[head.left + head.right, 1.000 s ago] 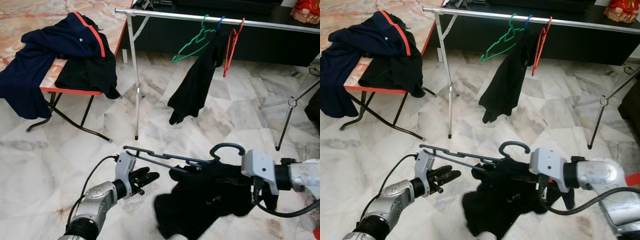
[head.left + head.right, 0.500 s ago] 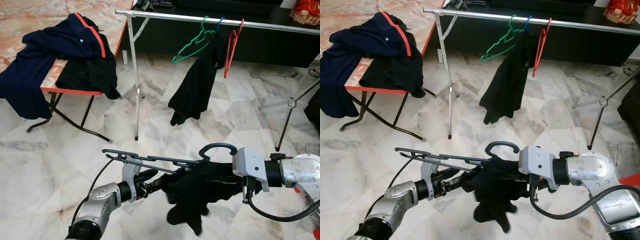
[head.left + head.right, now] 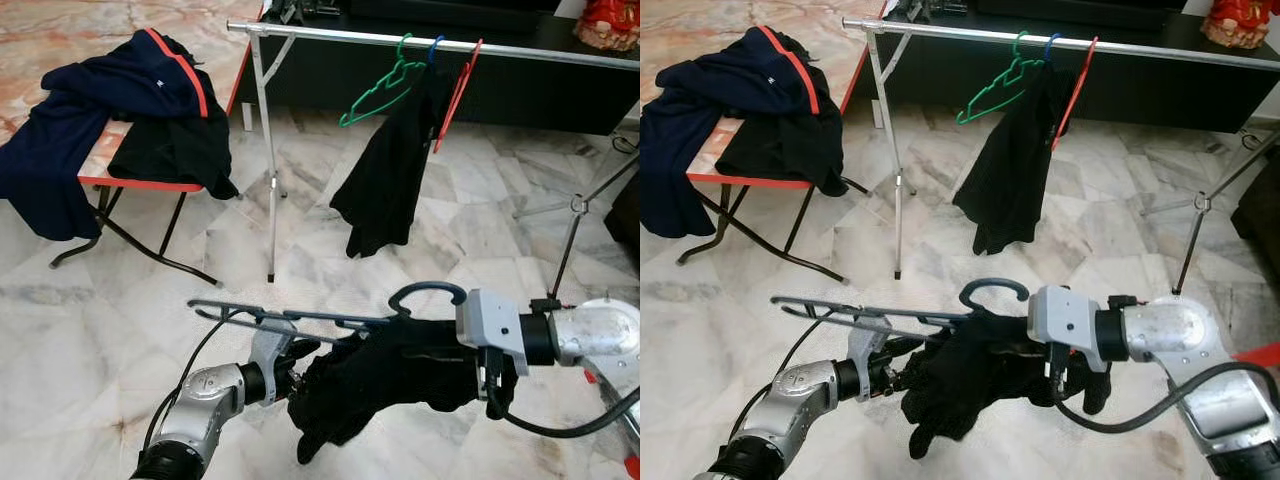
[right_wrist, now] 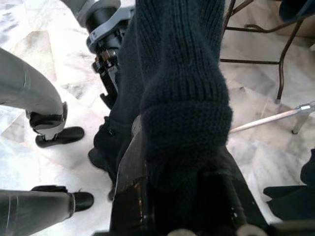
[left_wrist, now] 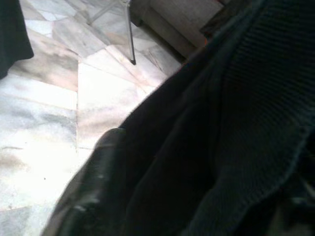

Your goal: Hang hanger

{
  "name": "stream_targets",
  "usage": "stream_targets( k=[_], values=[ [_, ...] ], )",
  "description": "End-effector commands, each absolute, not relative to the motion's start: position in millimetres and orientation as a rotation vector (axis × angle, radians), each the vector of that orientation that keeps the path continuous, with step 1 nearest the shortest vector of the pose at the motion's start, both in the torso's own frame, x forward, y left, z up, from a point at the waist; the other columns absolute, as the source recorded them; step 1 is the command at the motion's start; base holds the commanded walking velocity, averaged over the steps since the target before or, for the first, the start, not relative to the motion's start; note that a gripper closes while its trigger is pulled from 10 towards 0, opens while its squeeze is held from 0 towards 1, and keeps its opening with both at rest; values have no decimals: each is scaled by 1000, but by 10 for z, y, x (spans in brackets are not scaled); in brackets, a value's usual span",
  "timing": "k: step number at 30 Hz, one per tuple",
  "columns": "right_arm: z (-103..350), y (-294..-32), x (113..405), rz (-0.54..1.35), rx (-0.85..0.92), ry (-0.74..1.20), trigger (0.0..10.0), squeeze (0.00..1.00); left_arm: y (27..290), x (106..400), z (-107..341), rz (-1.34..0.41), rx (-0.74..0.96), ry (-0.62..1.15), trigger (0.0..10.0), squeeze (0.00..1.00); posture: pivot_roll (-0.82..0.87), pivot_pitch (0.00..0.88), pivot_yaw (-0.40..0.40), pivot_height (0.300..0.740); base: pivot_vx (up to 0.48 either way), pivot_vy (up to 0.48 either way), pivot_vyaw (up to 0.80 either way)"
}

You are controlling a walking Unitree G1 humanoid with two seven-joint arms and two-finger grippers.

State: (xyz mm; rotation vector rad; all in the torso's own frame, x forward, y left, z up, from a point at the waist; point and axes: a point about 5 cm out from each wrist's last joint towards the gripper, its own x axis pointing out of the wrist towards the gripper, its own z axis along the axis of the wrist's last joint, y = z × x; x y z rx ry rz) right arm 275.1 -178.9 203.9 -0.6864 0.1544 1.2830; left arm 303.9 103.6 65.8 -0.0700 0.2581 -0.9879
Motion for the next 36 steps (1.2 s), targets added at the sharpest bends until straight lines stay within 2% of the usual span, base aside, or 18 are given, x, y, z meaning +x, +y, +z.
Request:
stream_targets(
  k=[1, 17, 36],
  values=[
    [2127, -1720, 2772, 1299, -694, 111, 0, 0, 990, 3007, 628, -1012, -64, 274, 0, 0, -91, 220, -114, 740, 0, 0, 0],
    [2175, -1696, 2876, 1254, -697, 84, 0, 0, 1071, 2988, 630, -980, -107, 264, 0, 0, -83, 234, -115, 740, 0, 0, 0],
    [2110, -1818, 2899, 1172, -716, 115, 0, 0, 1231, 2959, 601, -888, -135, 271, 0, 0, -80, 241, -103, 740, 0, 0, 0]
  ],
)
